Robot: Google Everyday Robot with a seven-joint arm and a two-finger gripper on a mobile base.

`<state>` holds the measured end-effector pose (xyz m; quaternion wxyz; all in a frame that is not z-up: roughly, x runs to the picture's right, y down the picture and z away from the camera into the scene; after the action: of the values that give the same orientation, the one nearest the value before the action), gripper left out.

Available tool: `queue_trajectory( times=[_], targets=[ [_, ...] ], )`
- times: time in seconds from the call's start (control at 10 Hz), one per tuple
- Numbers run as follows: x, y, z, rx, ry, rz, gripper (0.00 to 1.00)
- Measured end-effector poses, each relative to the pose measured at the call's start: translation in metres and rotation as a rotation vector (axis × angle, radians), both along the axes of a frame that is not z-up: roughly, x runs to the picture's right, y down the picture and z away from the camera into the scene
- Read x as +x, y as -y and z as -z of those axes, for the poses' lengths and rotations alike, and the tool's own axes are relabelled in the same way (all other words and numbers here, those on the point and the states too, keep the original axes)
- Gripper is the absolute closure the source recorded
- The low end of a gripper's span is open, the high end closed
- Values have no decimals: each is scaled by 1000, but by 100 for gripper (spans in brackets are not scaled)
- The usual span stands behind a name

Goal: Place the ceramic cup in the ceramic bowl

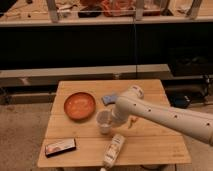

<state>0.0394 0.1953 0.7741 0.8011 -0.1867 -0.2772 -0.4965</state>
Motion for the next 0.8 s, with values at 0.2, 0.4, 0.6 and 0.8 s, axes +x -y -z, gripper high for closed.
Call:
queue_trajectory(
  times=[0.2, 0.4, 0.6, 0.8],
  targets=[
    [-2, 15, 3, 3, -3, -7, 100],
    [0, 21, 5, 2, -8, -17, 100],
    [1, 30, 3, -2, -15, -27, 100],
    [-4, 46, -1, -8, -17, -34, 100]
  ],
)
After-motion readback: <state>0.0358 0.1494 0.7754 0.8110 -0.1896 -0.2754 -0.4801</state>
